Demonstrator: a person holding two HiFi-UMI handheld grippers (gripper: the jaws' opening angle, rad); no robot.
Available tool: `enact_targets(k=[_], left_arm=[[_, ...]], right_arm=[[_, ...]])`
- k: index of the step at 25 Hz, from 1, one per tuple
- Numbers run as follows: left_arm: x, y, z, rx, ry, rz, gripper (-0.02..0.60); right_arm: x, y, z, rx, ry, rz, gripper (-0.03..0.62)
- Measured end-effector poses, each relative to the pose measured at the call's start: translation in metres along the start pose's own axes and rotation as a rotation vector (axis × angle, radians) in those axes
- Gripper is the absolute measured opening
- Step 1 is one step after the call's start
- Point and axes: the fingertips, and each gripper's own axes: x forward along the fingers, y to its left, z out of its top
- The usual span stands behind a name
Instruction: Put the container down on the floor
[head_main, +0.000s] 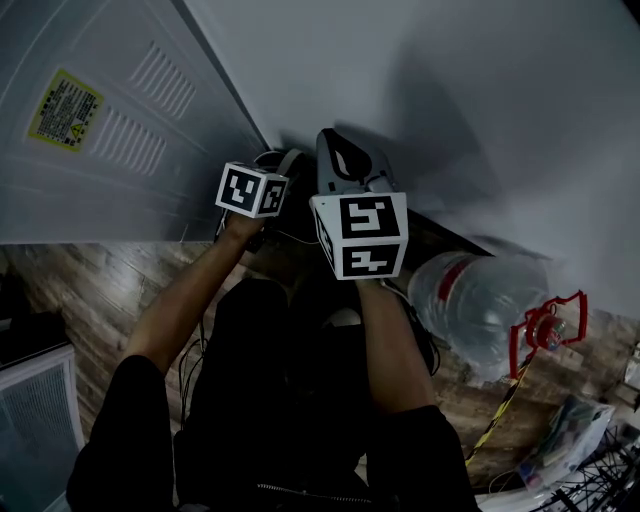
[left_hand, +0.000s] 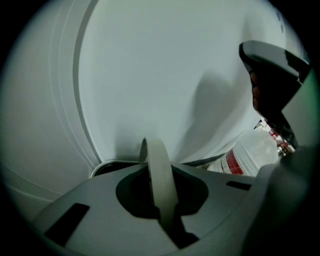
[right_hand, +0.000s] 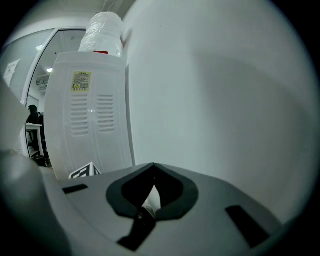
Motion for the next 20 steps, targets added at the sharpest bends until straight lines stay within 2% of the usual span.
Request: enact_targets(k=[5,8,10,14,17,20], left_arm=[[-0.002,0.014,0.002,-0.004,-0.009,0.020,0.017],[-0.007,0.018,0.000,0.054,-0.005,0.068,0.017],[-0.015,0.020,-0.003,0.083,-0.021,0.103,0.039],[-0.038,0.030,0.006,0.108,-0.121,0.184,0.102],[-0.057,0.030,0.015,0.173,-0.205,0.236,0.107],[-0.069,0.023,0.019,0.229,-0.255,0.252,0.106]], right_arm=[[-0.001,0.007,0.012,-0.023,-0.031,0.001,0.011],[-0.002,0.013,0.012,-0.051,-0.030,0.002,0.011],[-0.004,0.017,0.014,-0.061,-0.034,0.002,0.011],[-0.008,0.030,0.021,-0.134,-0.040,-0.021,0.011],[-0.011,0.043,0.025,-0.137,-0.048,-0.008,0.011],[-0.014,0.048,0.027,-0.137,-0.047,-0.009,0.011]])
